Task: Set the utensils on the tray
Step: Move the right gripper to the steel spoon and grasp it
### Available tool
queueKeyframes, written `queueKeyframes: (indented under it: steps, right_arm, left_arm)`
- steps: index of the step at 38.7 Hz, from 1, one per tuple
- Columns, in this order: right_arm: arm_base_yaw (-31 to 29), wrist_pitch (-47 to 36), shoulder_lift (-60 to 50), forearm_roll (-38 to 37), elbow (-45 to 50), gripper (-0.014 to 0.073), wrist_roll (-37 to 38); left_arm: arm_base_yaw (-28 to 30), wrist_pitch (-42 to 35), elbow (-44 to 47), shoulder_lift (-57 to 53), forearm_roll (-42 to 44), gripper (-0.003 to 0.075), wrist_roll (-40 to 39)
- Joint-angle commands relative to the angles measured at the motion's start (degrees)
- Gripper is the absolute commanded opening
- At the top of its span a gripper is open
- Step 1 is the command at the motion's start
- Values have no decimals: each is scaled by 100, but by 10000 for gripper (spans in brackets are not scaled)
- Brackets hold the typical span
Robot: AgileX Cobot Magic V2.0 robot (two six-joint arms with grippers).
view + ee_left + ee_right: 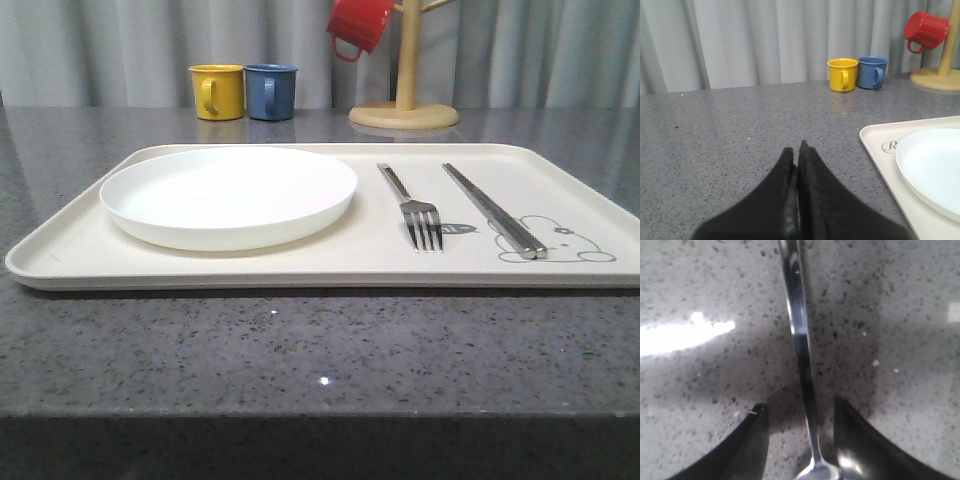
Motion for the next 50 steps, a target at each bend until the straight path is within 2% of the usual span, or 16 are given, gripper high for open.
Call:
queueKeyframes:
  steps: [1,7,11,13,16,22,28,36,42,50]
  right_arm:
    - [-32,-82,-194,-143,-121,339,-81]
    - [-32,-47,-53,-80,-121,331,-81]
    - [-32,22,-27,-59,-121,231,-81]
    - [-32,86,-39,-59,-148,126,-81]
    - [-32,183,-79,-70,-221,27,-81]
    - [-32,332,-252,-68,-392,-62,-81]
    - [-26,594,-500,109,-583,-62,-53]
    - [168,663,-1040,883,-647,-60,232]
    - [764,663,-1340,910,-647,-60,749]
    - [2010,649,-1369,922,-601,-60,1197]
  left_arm:
    - [16,-501,-154,27,-63,-18,-40]
    - [16,-501,-154,27,-63,-18,-40]
    - [16,-501,-154,27,-63,-18,-40]
    - [16,-501,-154,27,-63,-18,-40]
    - [16,-501,-154,27,-63,-18,-40]
    - [16,-501,-154,27,-63,-18,-40]
    - [16,-501,-154,27,-63,-18,-40]
    - [16,-501,-154,27,-63,-18,-40]
    - [16,-501,-154,27,-63,-18,-40]
    - [16,-501,-154,27,-63,-18,-40]
